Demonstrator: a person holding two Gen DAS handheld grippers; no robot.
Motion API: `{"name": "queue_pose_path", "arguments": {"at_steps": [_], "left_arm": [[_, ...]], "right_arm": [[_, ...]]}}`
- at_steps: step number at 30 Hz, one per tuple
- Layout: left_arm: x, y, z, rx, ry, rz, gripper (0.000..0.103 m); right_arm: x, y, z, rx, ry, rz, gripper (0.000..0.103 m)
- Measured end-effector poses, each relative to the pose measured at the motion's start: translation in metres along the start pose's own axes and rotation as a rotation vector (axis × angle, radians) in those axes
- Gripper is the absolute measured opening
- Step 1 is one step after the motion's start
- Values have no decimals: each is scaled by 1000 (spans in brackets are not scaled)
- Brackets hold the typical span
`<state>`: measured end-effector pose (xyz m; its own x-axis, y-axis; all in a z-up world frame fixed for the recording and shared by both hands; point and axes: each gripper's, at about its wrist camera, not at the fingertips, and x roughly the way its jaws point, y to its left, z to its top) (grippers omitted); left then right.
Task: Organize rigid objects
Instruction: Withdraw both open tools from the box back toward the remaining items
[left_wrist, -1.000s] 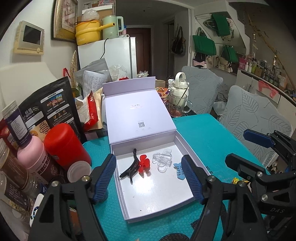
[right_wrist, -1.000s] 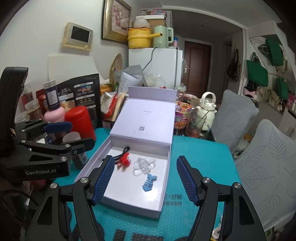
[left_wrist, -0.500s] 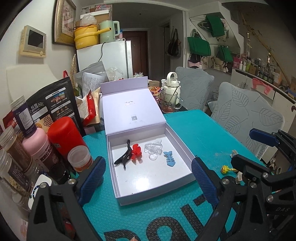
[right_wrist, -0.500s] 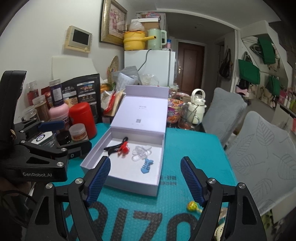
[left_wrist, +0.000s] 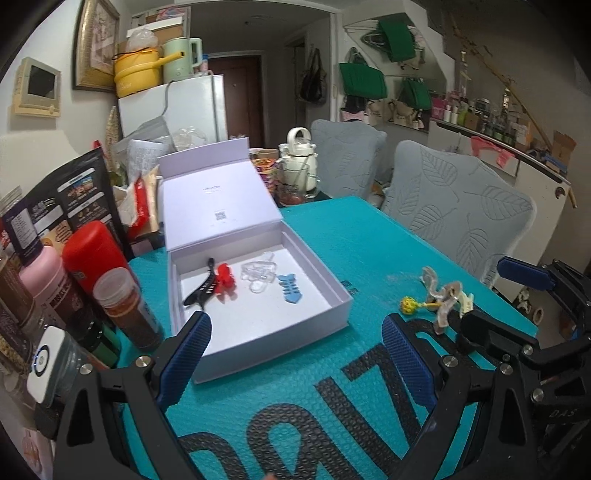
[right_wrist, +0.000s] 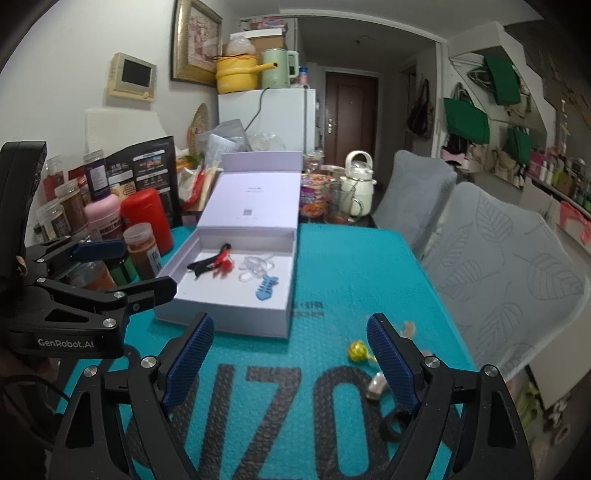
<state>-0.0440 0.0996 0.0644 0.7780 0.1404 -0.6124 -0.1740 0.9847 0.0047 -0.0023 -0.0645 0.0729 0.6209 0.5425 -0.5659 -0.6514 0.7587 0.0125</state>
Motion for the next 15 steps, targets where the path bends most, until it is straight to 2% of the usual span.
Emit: {"name": "queue_pose_path", "arguments": {"at_steps": [7, 15], "left_arm": [[12, -24, -7, 42, 29, -55, 95], [27, -45, -12, 43, 53, -113, 95]], "right_arm": [[-2, -19, -17, 38, 31, -35, 86], [-4, -36, -38, 60, 43, -71, 86]]}}
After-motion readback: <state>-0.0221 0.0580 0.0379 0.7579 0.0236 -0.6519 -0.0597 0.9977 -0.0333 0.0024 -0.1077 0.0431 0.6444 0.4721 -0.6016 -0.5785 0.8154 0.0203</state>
